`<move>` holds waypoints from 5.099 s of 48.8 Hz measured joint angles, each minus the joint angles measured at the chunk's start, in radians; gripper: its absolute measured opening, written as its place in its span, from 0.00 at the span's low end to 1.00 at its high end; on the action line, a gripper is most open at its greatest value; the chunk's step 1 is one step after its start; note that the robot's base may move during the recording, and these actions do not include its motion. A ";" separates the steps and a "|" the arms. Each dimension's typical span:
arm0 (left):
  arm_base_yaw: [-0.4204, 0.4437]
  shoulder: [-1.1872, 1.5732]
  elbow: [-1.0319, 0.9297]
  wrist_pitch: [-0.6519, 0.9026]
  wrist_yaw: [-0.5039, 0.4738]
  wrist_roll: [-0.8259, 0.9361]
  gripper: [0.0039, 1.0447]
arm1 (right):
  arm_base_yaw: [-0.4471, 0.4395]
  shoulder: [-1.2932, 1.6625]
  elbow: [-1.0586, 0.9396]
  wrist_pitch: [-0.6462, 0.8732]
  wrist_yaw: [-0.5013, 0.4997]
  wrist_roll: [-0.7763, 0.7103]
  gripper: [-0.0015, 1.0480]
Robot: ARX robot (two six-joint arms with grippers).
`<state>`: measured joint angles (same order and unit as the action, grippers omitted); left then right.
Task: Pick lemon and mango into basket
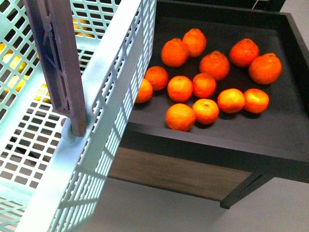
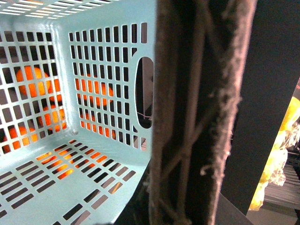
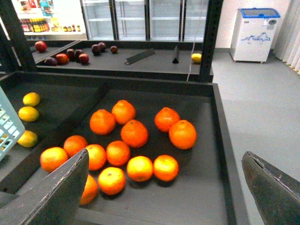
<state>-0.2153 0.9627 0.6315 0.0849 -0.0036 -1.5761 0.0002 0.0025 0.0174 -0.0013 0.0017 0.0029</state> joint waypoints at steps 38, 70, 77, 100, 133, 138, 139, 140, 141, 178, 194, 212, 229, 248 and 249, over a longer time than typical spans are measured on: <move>0.001 0.000 0.000 0.000 0.001 0.000 0.05 | 0.000 0.002 0.000 0.000 -0.001 0.000 0.92; 0.001 0.000 0.000 0.000 0.003 0.000 0.05 | 0.000 0.001 0.000 0.000 -0.002 0.000 0.92; 0.001 0.000 0.000 0.000 0.001 0.000 0.05 | 0.000 0.002 0.000 0.000 -0.001 0.000 0.92; 0.007 0.001 0.000 0.000 -0.014 0.003 0.05 | -0.002 0.001 0.000 0.000 -0.011 0.000 0.92; -0.220 0.621 0.614 -0.250 -0.099 0.461 0.05 | -0.001 0.001 0.000 0.000 -0.002 0.000 0.92; -0.280 0.729 0.733 -0.245 -0.053 0.479 0.05 | -0.001 0.001 0.000 0.000 -0.002 0.000 0.92; -0.294 0.754 0.760 -0.241 -0.039 0.481 0.05 | -0.001 0.001 0.000 0.000 -0.002 0.000 0.92; -0.302 0.764 0.773 -0.239 -0.032 0.481 0.05 | -0.001 0.001 0.000 0.000 -0.002 0.000 0.92; -0.317 0.788 0.799 -0.235 -0.017 0.481 0.05 | -0.001 0.001 0.000 0.000 -0.002 0.000 0.92; -0.542 0.922 1.001 -0.262 0.044 0.434 0.05 | -0.001 0.001 0.000 0.000 -0.002 0.000 0.92; -0.535 0.922 1.001 -0.262 0.035 0.434 0.05 | -0.001 0.001 0.000 0.000 -0.002 0.000 0.92; -0.536 0.924 1.003 -0.263 0.033 0.435 0.05 | -0.511 0.595 0.198 0.050 0.124 0.369 0.92; -0.536 0.924 1.003 -0.263 0.034 0.433 0.05 | -0.645 1.535 0.478 0.622 0.107 0.097 0.92; -0.536 0.924 1.003 -0.263 0.033 0.434 0.05 | -0.539 2.084 0.878 0.592 0.100 -0.303 0.92; -0.536 0.924 1.003 -0.263 0.033 0.434 0.05 | -0.536 2.094 0.886 0.596 0.097 -0.322 0.92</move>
<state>-0.7517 1.8870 1.6341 -0.1780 0.0296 -1.1419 -0.5354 2.0964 0.9035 0.5945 0.0990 -0.3191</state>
